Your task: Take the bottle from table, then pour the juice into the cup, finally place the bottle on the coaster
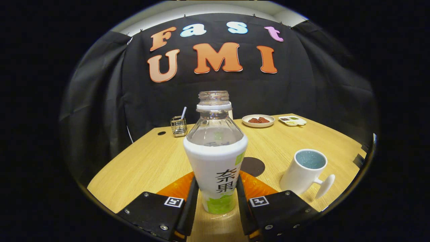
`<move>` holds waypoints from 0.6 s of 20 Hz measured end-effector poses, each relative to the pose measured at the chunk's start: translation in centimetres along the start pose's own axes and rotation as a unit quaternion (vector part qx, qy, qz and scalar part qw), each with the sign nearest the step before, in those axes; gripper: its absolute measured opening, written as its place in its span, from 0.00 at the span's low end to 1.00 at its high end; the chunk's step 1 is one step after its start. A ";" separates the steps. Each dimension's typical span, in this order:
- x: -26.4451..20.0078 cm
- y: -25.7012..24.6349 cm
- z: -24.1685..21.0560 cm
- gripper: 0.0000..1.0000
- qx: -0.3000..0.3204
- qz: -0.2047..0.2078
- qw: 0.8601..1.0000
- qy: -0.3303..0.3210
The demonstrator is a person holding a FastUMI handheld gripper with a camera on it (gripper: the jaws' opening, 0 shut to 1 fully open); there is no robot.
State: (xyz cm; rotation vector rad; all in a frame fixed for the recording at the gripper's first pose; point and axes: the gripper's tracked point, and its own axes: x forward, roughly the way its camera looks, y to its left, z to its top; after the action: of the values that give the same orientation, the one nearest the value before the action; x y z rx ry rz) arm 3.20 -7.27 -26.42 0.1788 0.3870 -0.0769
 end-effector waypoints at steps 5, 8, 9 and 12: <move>-0.6 1.2 2.6 0.57 0.095 0.038 0.994 -0.025; -0.5 1.0 3.6 0.56 0.150 0.047 0.987 -0.030; -0.5 0.9 3.9 0.56 0.173 0.051 0.983 -0.031; -0.5 0.8 4.8 0.56 0.239 0.064 0.968 -0.037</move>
State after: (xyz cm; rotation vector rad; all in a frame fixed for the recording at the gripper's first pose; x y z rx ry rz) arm 4.63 -7.36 -21.76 0.6763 0.2750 -0.0475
